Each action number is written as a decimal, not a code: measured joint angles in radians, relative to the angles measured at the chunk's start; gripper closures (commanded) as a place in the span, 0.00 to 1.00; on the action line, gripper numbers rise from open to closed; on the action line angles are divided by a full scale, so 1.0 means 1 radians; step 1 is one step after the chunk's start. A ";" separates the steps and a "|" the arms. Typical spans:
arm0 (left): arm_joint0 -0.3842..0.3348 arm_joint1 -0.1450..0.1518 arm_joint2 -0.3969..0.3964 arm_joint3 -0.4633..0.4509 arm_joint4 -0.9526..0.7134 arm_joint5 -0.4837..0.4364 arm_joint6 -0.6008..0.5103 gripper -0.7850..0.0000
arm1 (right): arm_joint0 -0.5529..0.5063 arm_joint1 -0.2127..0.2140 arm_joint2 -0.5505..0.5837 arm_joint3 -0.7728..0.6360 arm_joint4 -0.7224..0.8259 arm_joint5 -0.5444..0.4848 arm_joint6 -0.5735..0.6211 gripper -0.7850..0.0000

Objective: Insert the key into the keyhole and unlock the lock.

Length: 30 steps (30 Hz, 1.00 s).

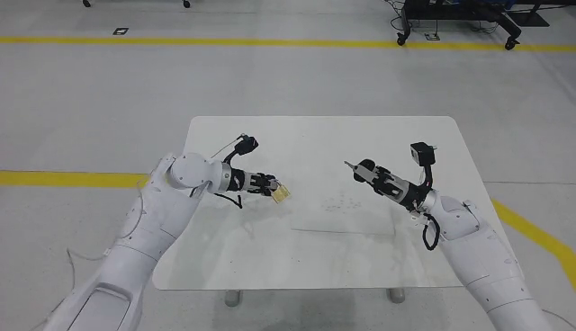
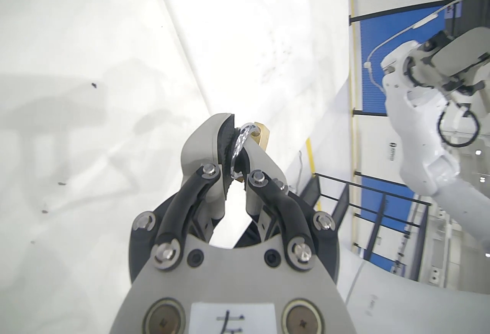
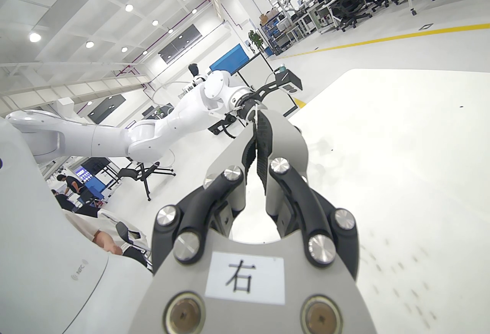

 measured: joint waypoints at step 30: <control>-0.065 -0.024 0.047 0.096 -0.052 -0.024 -0.048 1.00 | 0.000 0.000 0.000 0.000 0.000 0.000 0.000 1.00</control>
